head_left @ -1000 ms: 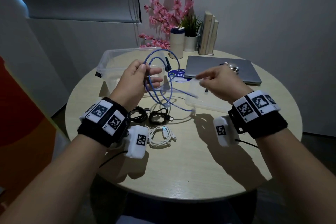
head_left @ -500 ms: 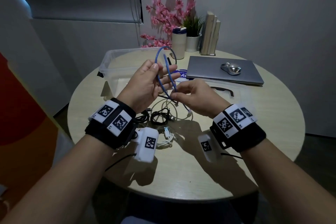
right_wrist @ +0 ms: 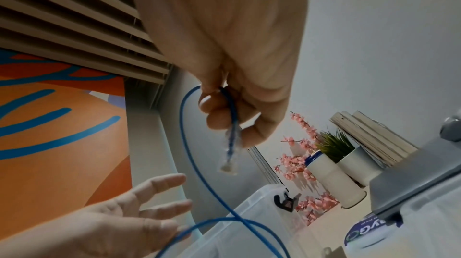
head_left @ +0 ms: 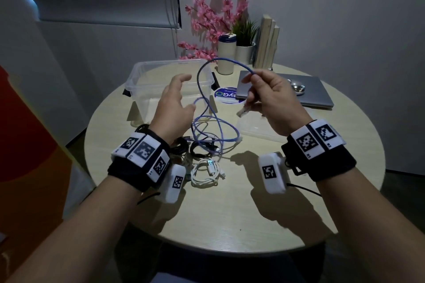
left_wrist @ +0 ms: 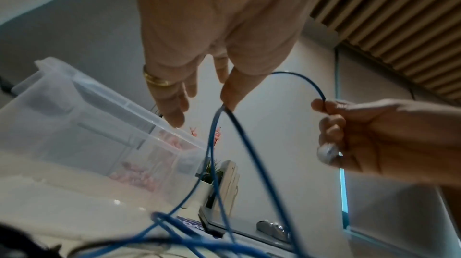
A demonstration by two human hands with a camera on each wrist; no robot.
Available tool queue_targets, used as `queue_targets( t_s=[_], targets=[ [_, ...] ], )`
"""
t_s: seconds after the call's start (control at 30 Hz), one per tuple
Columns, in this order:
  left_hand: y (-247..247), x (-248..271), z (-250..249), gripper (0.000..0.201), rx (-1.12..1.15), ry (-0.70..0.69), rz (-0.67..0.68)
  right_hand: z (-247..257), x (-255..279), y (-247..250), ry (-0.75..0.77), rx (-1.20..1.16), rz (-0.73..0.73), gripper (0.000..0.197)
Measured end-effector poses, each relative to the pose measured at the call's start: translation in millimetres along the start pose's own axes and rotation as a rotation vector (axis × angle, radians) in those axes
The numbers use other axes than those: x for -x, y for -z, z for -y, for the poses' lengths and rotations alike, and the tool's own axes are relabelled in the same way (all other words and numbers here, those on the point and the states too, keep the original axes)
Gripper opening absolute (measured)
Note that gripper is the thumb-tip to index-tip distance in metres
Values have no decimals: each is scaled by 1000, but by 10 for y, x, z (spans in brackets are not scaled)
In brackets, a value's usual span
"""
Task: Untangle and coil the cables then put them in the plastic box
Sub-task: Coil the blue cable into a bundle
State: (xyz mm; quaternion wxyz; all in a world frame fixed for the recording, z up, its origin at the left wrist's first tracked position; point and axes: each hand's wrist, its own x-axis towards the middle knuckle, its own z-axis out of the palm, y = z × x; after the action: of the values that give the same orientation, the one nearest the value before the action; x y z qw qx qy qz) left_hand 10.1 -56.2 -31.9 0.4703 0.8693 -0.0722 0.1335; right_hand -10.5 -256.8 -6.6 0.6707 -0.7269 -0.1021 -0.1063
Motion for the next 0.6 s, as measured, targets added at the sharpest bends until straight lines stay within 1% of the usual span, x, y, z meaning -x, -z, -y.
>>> queue_targets(
  t_s=[0.07, 0.13, 0.2, 0.33, 0.43, 0.47, 0.53, 0.57, 0.6],
  targets=[
    [6, 2, -11, 55, -81, -127, -4, 47, 9, -17, -17, -62, 15, 26],
    [-4, -12, -12, 49, -28, -177, 19, 74, 6, -39, -32, -127, 9, 25],
    [-35, -7, -29, 42, 68, -175, 20, 87, 1, -58, -49, -204, -5, 23],
    [-78, -86, -74, 26, 158, -110, -128, 98, 3, -72, -94, -359, 4, 21],
    [-122, -153, -68, 7, 209, -81, -145, 68, 0, -68, -102, -340, 7, 17],
    [-135, -166, -65, 8, 212, -67, -169, 50, -2, -66, -92, -286, 1, 17],
    [-147, -207, -44, 28, 216, -33, -228, 8, 2, -54, -56, -161, -7, 17],
    [-144, -230, -48, 37, 231, -31, -228, -11, 7, -48, -45, -135, 4, 18],
    [-137, -254, -57, 43, 235, -40, -196, -21, 14, -39, -44, -140, 27, 19]
  ],
)
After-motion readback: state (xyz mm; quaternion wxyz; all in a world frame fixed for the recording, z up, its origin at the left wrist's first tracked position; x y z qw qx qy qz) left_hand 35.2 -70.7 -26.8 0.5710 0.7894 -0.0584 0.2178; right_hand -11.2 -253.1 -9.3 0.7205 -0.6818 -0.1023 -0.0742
